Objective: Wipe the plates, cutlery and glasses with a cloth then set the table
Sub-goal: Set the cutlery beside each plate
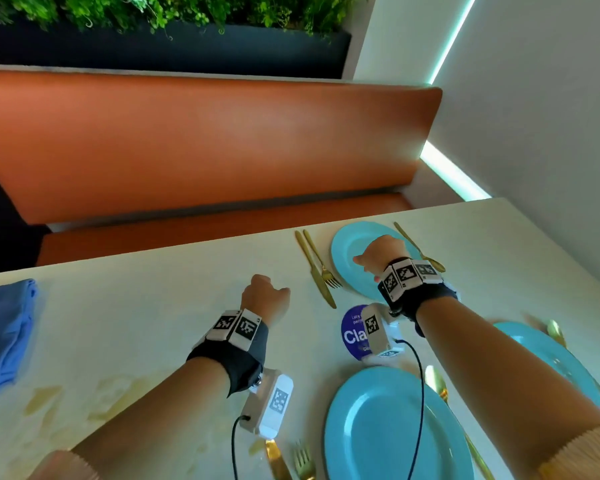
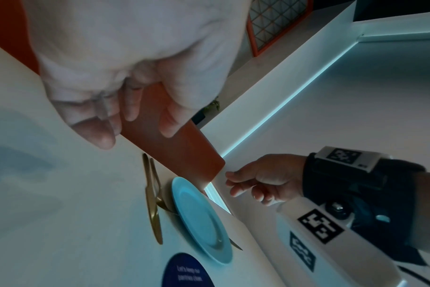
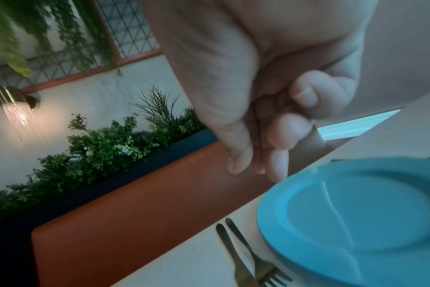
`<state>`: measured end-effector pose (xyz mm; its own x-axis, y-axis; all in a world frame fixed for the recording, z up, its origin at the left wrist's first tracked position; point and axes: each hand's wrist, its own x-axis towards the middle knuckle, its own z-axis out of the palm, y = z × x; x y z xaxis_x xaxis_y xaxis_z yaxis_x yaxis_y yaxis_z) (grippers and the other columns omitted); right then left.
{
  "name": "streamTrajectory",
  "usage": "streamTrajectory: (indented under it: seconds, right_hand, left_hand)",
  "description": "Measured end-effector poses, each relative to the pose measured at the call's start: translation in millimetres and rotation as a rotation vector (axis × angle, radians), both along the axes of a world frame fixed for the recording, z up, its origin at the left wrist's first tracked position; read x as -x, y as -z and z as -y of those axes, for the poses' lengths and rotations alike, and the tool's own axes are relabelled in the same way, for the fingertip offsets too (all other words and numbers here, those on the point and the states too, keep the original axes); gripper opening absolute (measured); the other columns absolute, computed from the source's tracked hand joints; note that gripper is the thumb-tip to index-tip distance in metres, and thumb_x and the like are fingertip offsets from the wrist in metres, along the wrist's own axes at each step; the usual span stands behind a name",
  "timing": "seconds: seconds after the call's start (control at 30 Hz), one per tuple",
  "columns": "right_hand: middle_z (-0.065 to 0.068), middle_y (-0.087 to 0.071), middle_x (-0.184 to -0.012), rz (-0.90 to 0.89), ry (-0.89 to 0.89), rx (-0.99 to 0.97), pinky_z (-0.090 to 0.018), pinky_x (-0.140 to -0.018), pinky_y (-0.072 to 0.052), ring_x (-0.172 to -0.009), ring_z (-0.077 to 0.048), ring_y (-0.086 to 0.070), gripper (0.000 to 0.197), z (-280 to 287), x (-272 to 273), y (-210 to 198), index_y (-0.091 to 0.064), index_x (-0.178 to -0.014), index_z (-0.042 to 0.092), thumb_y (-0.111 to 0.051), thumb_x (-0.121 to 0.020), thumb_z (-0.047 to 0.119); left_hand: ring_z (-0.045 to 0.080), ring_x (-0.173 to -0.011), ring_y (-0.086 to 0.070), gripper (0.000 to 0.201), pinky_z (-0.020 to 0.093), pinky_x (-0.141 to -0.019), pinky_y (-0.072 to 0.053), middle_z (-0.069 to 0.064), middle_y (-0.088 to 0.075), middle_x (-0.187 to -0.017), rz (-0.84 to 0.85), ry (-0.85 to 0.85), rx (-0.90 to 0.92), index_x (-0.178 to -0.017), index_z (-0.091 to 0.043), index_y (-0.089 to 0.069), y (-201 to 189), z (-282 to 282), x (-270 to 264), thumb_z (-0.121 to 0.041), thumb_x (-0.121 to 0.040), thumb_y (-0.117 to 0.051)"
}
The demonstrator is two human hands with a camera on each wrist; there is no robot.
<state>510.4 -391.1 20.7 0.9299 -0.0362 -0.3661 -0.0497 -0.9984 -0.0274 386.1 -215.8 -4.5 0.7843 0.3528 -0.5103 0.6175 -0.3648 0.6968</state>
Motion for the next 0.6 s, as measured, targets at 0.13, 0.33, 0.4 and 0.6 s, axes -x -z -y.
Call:
streamTrajectory:
  seconds: [0.13,0.33,0.4,0.6]
  right_hand:
    - [-0.006,-0.067,-0.113,0.058,-0.049,0.07,-0.028,-0.074,-0.046,-0.104,-0.022,-0.064,0.039,19,61,-38,-0.061,-0.113,0.006,-0.045,-0.093,0.035]
    - [-0.011,-0.068,-0.107,0.074,-0.085,0.066,-0.024,-0.063,-0.044,-0.096,-0.022,-0.064,0.031,34,148,-45,-0.065,-0.105,0.004,-0.044,-0.092,0.022]
    - [-0.011,-0.07,-0.104,0.043,-0.078,0.063,-0.017,-0.052,-0.032,-0.094,-0.021,-0.065,0.026,35,177,-41,-0.066,-0.096,0.005,-0.044,-0.092,0.02]
    - [-0.009,-0.065,-0.118,-0.094,-0.137,-0.069,-0.012,-0.062,-0.049,-0.107,-0.025,-0.063,0.023,38,256,-13,-0.067,-0.105,0.012,-0.056,-0.09,0.024]
  left_hand:
    - [0.029,-0.13,-0.043,0.05,0.029,-0.1,-0.038,0.014,-0.044,-0.142,0.027,0.066,-0.007,-0.139,-0.006,-0.036,-22,19,39,-0.022,-0.094,-0.05]
    - [0.031,-0.132,-0.042,0.052,0.031,-0.103,-0.037,0.017,-0.041,-0.145,0.004,0.129,-0.016,-0.139,-0.001,-0.034,-26,36,94,-0.022,-0.094,-0.05]
    - [0.031,-0.131,-0.043,0.053,0.031,-0.102,-0.037,0.017,-0.041,-0.145,-0.006,0.142,-0.029,-0.139,-0.001,-0.034,-26,37,113,-0.022,-0.094,-0.05]
    - [0.032,-0.128,-0.046,0.054,0.03,-0.097,-0.039,0.016,-0.045,-0.142,-0.036,0.141,-0.078,-0.139,0.001,-0.037,-16,33,171,-0.023,-0.092,-0.051]
